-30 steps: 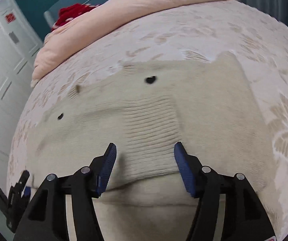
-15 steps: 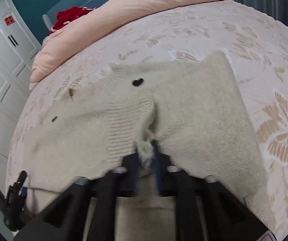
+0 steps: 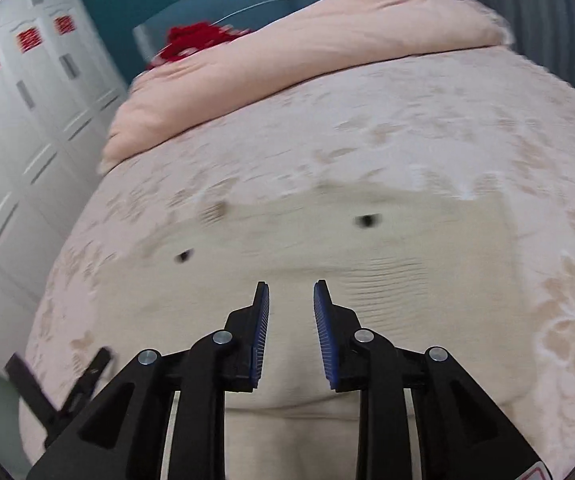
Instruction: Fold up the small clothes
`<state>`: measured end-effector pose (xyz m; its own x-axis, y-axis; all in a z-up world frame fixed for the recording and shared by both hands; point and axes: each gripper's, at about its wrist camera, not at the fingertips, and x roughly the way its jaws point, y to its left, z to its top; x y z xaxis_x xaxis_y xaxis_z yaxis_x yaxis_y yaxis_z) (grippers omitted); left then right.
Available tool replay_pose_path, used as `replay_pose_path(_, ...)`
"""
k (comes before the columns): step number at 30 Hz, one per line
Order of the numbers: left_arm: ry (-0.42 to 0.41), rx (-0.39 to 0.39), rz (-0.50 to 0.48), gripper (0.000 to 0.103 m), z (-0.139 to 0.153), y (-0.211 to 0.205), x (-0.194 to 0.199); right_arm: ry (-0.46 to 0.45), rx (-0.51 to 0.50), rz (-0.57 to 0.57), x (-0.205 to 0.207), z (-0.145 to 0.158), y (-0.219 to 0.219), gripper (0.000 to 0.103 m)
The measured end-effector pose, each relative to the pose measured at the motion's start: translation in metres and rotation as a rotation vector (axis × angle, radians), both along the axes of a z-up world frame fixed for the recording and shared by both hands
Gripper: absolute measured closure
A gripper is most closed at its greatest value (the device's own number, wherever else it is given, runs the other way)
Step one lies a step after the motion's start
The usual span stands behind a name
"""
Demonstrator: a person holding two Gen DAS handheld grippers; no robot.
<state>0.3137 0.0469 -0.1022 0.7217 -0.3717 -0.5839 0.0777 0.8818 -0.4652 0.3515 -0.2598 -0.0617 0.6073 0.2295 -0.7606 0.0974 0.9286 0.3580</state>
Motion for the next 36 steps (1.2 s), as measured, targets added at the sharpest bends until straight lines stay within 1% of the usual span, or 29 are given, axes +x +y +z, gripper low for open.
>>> replay_pose_path(1, 0.000, 0.000, 0.001, 0.019, 0.000, 0.000, 0.000, 0.032, -0.001, 0.083, 0.019, -0.010, 0.030, 0.088)
replay_pose_path(2, -0.001, 0.000, 0.001, 0.019, 0.000, 0.000, 0.000, 0.067, -0.035, 0.149, 0.037, -0.023, 0.060, 0.088)
replay_pose_path(3, -0.002, -0.002, 0.001, 0.019, 0.000, 0.000, 0.000, 0.105, -0.083, 0.189, 0.055, -0.038, 0.084, 0.088)
replay_pose_path(4, -0.003, -0.003, 0.000, 0.019, 0.000, 0.000, 0.000, 0.161, -0.118, 0.219, 0.072, -0.057, 0.105, 0.088)
replay_pose_path(5, -0.003, -0.003, 0.000, 0.019, 0.000, 0.000, 0.000, 0.190, -0.160, 0.213, 0.087, -0.074, 0.119, 0.088)
replay_pose_path(6, -0.004, -0.004, 0.000, 0.019, -0.001, 0.000, 0.000, 0.156, -0.200, 0.195, 0.095, -0.079, 0.127, 0.089)
replay_pose_path(7, -0.004, -0.006, -0.001, 0.019, -0.001, 0.000, 0.000, 0.140, -0.238, 0.188, 0.103, -0.080, 0.133, 0.089)
replay_pose_path(8, -0.007, -0.004, -0.001, 0.019, -0.001, -0.001, 0.000, 0.146, -0.255, 0.179, 0.110, -0.079, 0.137, 0.088)
replay_pose_path(10, -0.013, 0.002, -0.012, 0.016, -0.002, -0.003, 0.000, 0.160, -0.256, 0.179, 0.114, -0.068, 0.137, 0.087)
replay_pose_path(11, -0.017, 0.001, -0.020, 0.012, -0.002, -0.004, 0.000, 0.147, -0.229, 0.182, 0.107, -0.058, 0.132, 0.087)
replay_pose_path(12, -0.018, 0.002, -0.023, 0.012, -0.002, -0.005, 0.001, 0.116, -0.179, 0.174, 0.093, -0.046, 0.121, 0.087)
replay_pose_path(13, -0.018, 0.002, -0.023, 0.012, -0.002, -0.005, 0.001, 0.085, -0.139, 0.152, 0.075, -0.034, 0.109, 0.085)
replay_pose_path(14, -0.017, -0.001, -0.023, 0.012, -0.002, -0.005, 0.001, 0.060, -0.119, 0.122, 0.050, -0.024, 0.094, 0.075)
replay_pose_path(15, -0.015, -0.002, -0.022, 0.012, -0.001, -0.005, 0.001, 0.037, -0.107, 0.077, 0.019, -0.015, 0.076, 0.069)
replay_pose_path(16, -0.014, -0.002, -0.023, 0.012, -0.001, -0.005, 0.001, 0.022, -0.096, 0.028, -0.013, -0.010, 0.058, 0.059)
replay_pose_path(17, -0.010, -0.007, -0.024, 0.012, 0.000, -0.004, 0.001, 0.021, -0.077, -0.014, -0.049, -0.007, 0.038, 0.055)
replay_pose_path(18, -0.002, -0.016, -0.025, 0.012, 0.002, -0.002, 0.001, 0.038, -0.067, -0.047, -0.086, -0.008, 0.019, 0.055)
replay_pose_path(19, 0.015, -0.024, -0.027, 0.012, 0.005, 0.000, 0.000, 0.062, -0.077, -0.082, -0.123, -0.010, 0.001, 0.055)
replay_pose_path(21, 0.062, -0.016, -0.047, 0.012, 0.015, 0.005, -0.013, 0.122, -0.126, -0.161, -0.204, -0.014, -0.033, 0.053)
replay_pose_path(23, 0.117, 0.020, -0.071, 0.008, 0.025, 0.013, -0.045, 0.179, -0.158, -0.238, -0.280, -0.016, -0.067, 0.048)
replay_pose_path(24, 0.133, 0.029, -0.084, 0.008, 0.029, 0.021, -0.065, 0.203, -0.161, -0.286, -0.315, -0.017, -0.083, 0.046)
replay_pose_path(26, 0.164, 0.041, -0.082, 0.007, 0.037, 0.043, -0.109, 0.246, -0.126, -0.350, -0.368, -0.021, -0.104, 0.041)
replay_pose_path(28, 0.215, 0.037, -0.030, 0.005, 0.039, 0.069, -0.153, 0.264, -0.097, -0.381, -0.402, -0.025, -0.111, 0.038)
replay_pose_path(29, 0.251, 0.017, 0.002, 0.005, 0.037, 0.082, -0.172, 0.265, -0.081, -0.384, -0.412, -0.028, -0.112, 0.035)
replay_pose_path(30, 0.284, -0.016, 0.029, 0.005, 0.034, 0.095, -0.189, 0.265, -0.066, -0.381, -0.416, -0.032, -0.109, 0.034)
replay_pose_path(31, 0.306, -0.065, 0.047, 0.005, 0.030, 0.107, -0.206, 0.263, -0.048, -0.372, -0.418, -0.036, -0.105, 0.034)
replay_pose_path(32, 0.305, -0.108, 0.059, 0.005, 0.028, 0.116, -0.221, 0.258, -0.023, -0.357, -0.418, -0.040, -0.101, 0.031)
replay_pose_path(33, 0.300, -0.121, 0.067, 0.005, 0.029, 0.119, -0.233, 0.255, 0.006, -0.341, -0.416, -0.045, -0.095, 0.030)
replay_pose_path(36, 0.318, -0.086, 0.058, 0.005, 0.031, 0.113, -0.250, 0.245, 0.102, -0.321, -0.405, -0.057, -0.082, 0.030)
